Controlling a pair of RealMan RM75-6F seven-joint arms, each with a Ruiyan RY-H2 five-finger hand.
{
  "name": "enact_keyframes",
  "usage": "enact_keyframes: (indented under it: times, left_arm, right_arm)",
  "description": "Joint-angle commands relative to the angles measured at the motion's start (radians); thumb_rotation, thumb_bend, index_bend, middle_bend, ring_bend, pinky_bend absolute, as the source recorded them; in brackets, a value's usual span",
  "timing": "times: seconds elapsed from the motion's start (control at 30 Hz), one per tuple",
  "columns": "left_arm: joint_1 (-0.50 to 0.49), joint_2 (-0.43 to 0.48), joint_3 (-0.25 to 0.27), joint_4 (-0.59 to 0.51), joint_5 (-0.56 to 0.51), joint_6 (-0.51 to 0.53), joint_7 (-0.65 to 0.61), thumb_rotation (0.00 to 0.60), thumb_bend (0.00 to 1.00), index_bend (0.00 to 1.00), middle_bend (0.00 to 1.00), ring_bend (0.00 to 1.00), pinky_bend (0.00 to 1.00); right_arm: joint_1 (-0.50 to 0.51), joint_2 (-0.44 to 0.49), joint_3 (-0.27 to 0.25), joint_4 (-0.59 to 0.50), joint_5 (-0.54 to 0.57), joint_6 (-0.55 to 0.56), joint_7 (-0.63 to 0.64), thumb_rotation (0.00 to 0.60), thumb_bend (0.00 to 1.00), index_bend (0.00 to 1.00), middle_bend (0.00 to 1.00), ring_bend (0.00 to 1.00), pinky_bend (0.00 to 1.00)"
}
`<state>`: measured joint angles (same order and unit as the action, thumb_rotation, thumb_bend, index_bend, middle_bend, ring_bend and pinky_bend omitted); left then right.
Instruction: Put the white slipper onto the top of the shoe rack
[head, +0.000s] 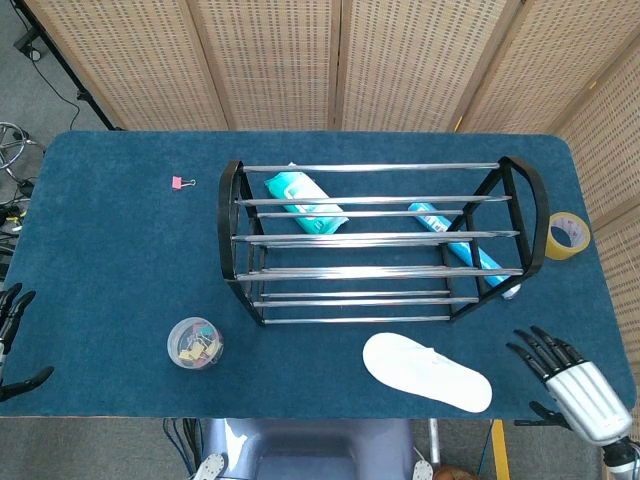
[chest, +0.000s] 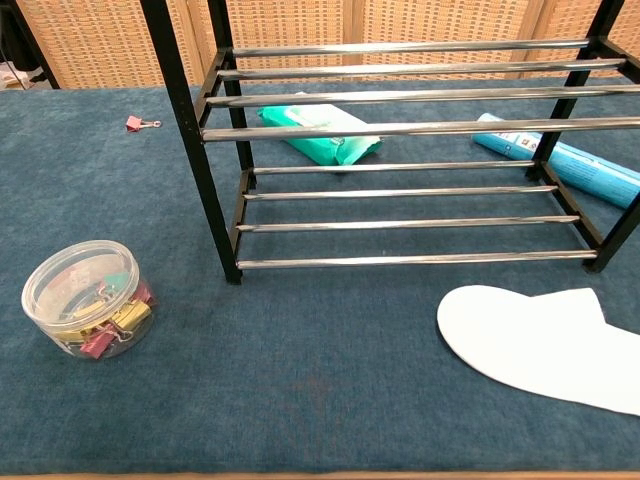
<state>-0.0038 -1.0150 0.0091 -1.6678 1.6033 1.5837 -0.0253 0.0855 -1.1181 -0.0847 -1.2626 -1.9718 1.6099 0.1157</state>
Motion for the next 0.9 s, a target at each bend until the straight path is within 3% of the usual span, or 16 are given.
enact_keyframes:
  times: [0.03,0.4,0.9]
  left_arm:
    - [-0.001,0.002,-0.003,0.000,-0.003,0.001,-0.005,0.600,0.00,0.00,0.00,0.00,0.00]
    - [-0.001,0.008,-0.008,0.001,-0.015,-0.001,-0.025,0.600,0.00,0.00,0.00,0.00,0.00]
    - [-0.002,0.010,-0.010,0.003,-0.020,-0.002,-0.035,0.600,0.00,0.00,0.00,0.00,0.00]
  right_arm:
    - [0.065,-0.066,-0.021,0.078,-0.092,-0.005,-0.042,0.600,0.00,0.17,0.13,0.11,0.27]
    - [0.160,-0.164,-0.039,0.169,-0.172,-0.062,-0.121,0.600,0.00,0.20,0.15,0.12,0.30]
    - [0.235,-0.316,-0.011,0.279,-0.111,-0.125,-0.153,0.600,0.02,0.22,0.16,0.14,0.32]
